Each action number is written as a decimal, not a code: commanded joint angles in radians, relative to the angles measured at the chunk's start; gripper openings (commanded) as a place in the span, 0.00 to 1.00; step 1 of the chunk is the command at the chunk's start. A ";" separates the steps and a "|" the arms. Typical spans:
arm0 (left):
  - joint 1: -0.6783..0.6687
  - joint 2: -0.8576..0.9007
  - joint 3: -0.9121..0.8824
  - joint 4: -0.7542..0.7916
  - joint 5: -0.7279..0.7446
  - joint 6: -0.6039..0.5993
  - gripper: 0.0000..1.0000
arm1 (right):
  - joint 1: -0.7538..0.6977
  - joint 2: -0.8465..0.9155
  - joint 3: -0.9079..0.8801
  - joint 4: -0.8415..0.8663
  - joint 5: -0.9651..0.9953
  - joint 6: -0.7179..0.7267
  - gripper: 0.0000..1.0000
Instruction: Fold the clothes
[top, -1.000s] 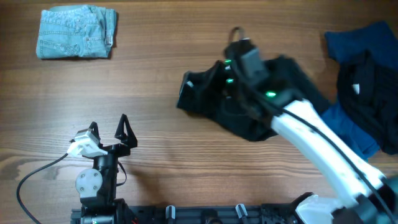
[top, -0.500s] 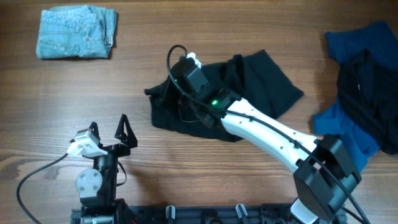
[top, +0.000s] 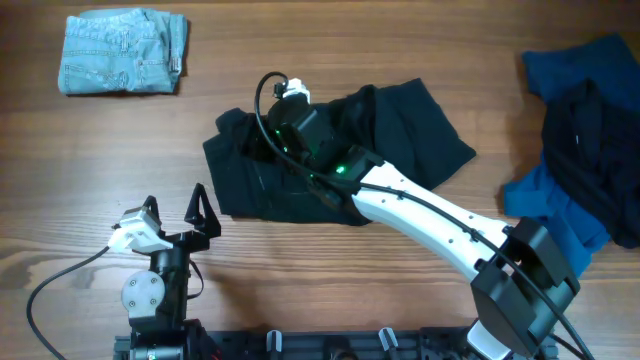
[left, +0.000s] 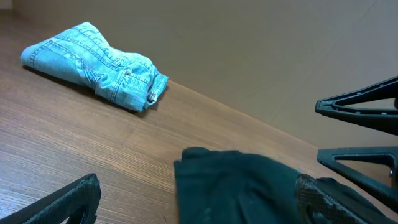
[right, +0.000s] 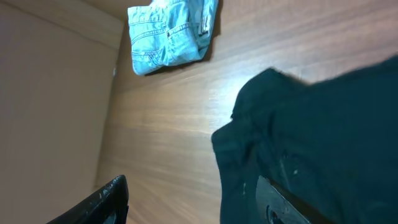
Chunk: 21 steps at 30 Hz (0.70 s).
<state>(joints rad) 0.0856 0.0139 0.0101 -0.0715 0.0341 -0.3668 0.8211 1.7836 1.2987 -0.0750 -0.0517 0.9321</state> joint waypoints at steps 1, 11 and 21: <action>0.006 -0.007 -0.005 -0.005 -0.010 0.019 1.00 | -0.041 -0.058 0.025 -0.029 0.064 -0.132 0.67; 0.006 -0.007 -0.005 -0.005 -0.010 0.019 1.00 | -0.350 -0.341 0.025 -0.571 0.132 -0.439 0.81; 0.006 -0.007 -0.005 -0.005 -0.010 0.019 1.00 | -0.444 -0.306 0.022 -0.827 0.001 -0.750 0.81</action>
<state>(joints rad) 0.0856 0.0139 0.0101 -0.0715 0.0341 -0.3668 0.3779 1.4281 1.3136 -0.8894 -0.0193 0.3412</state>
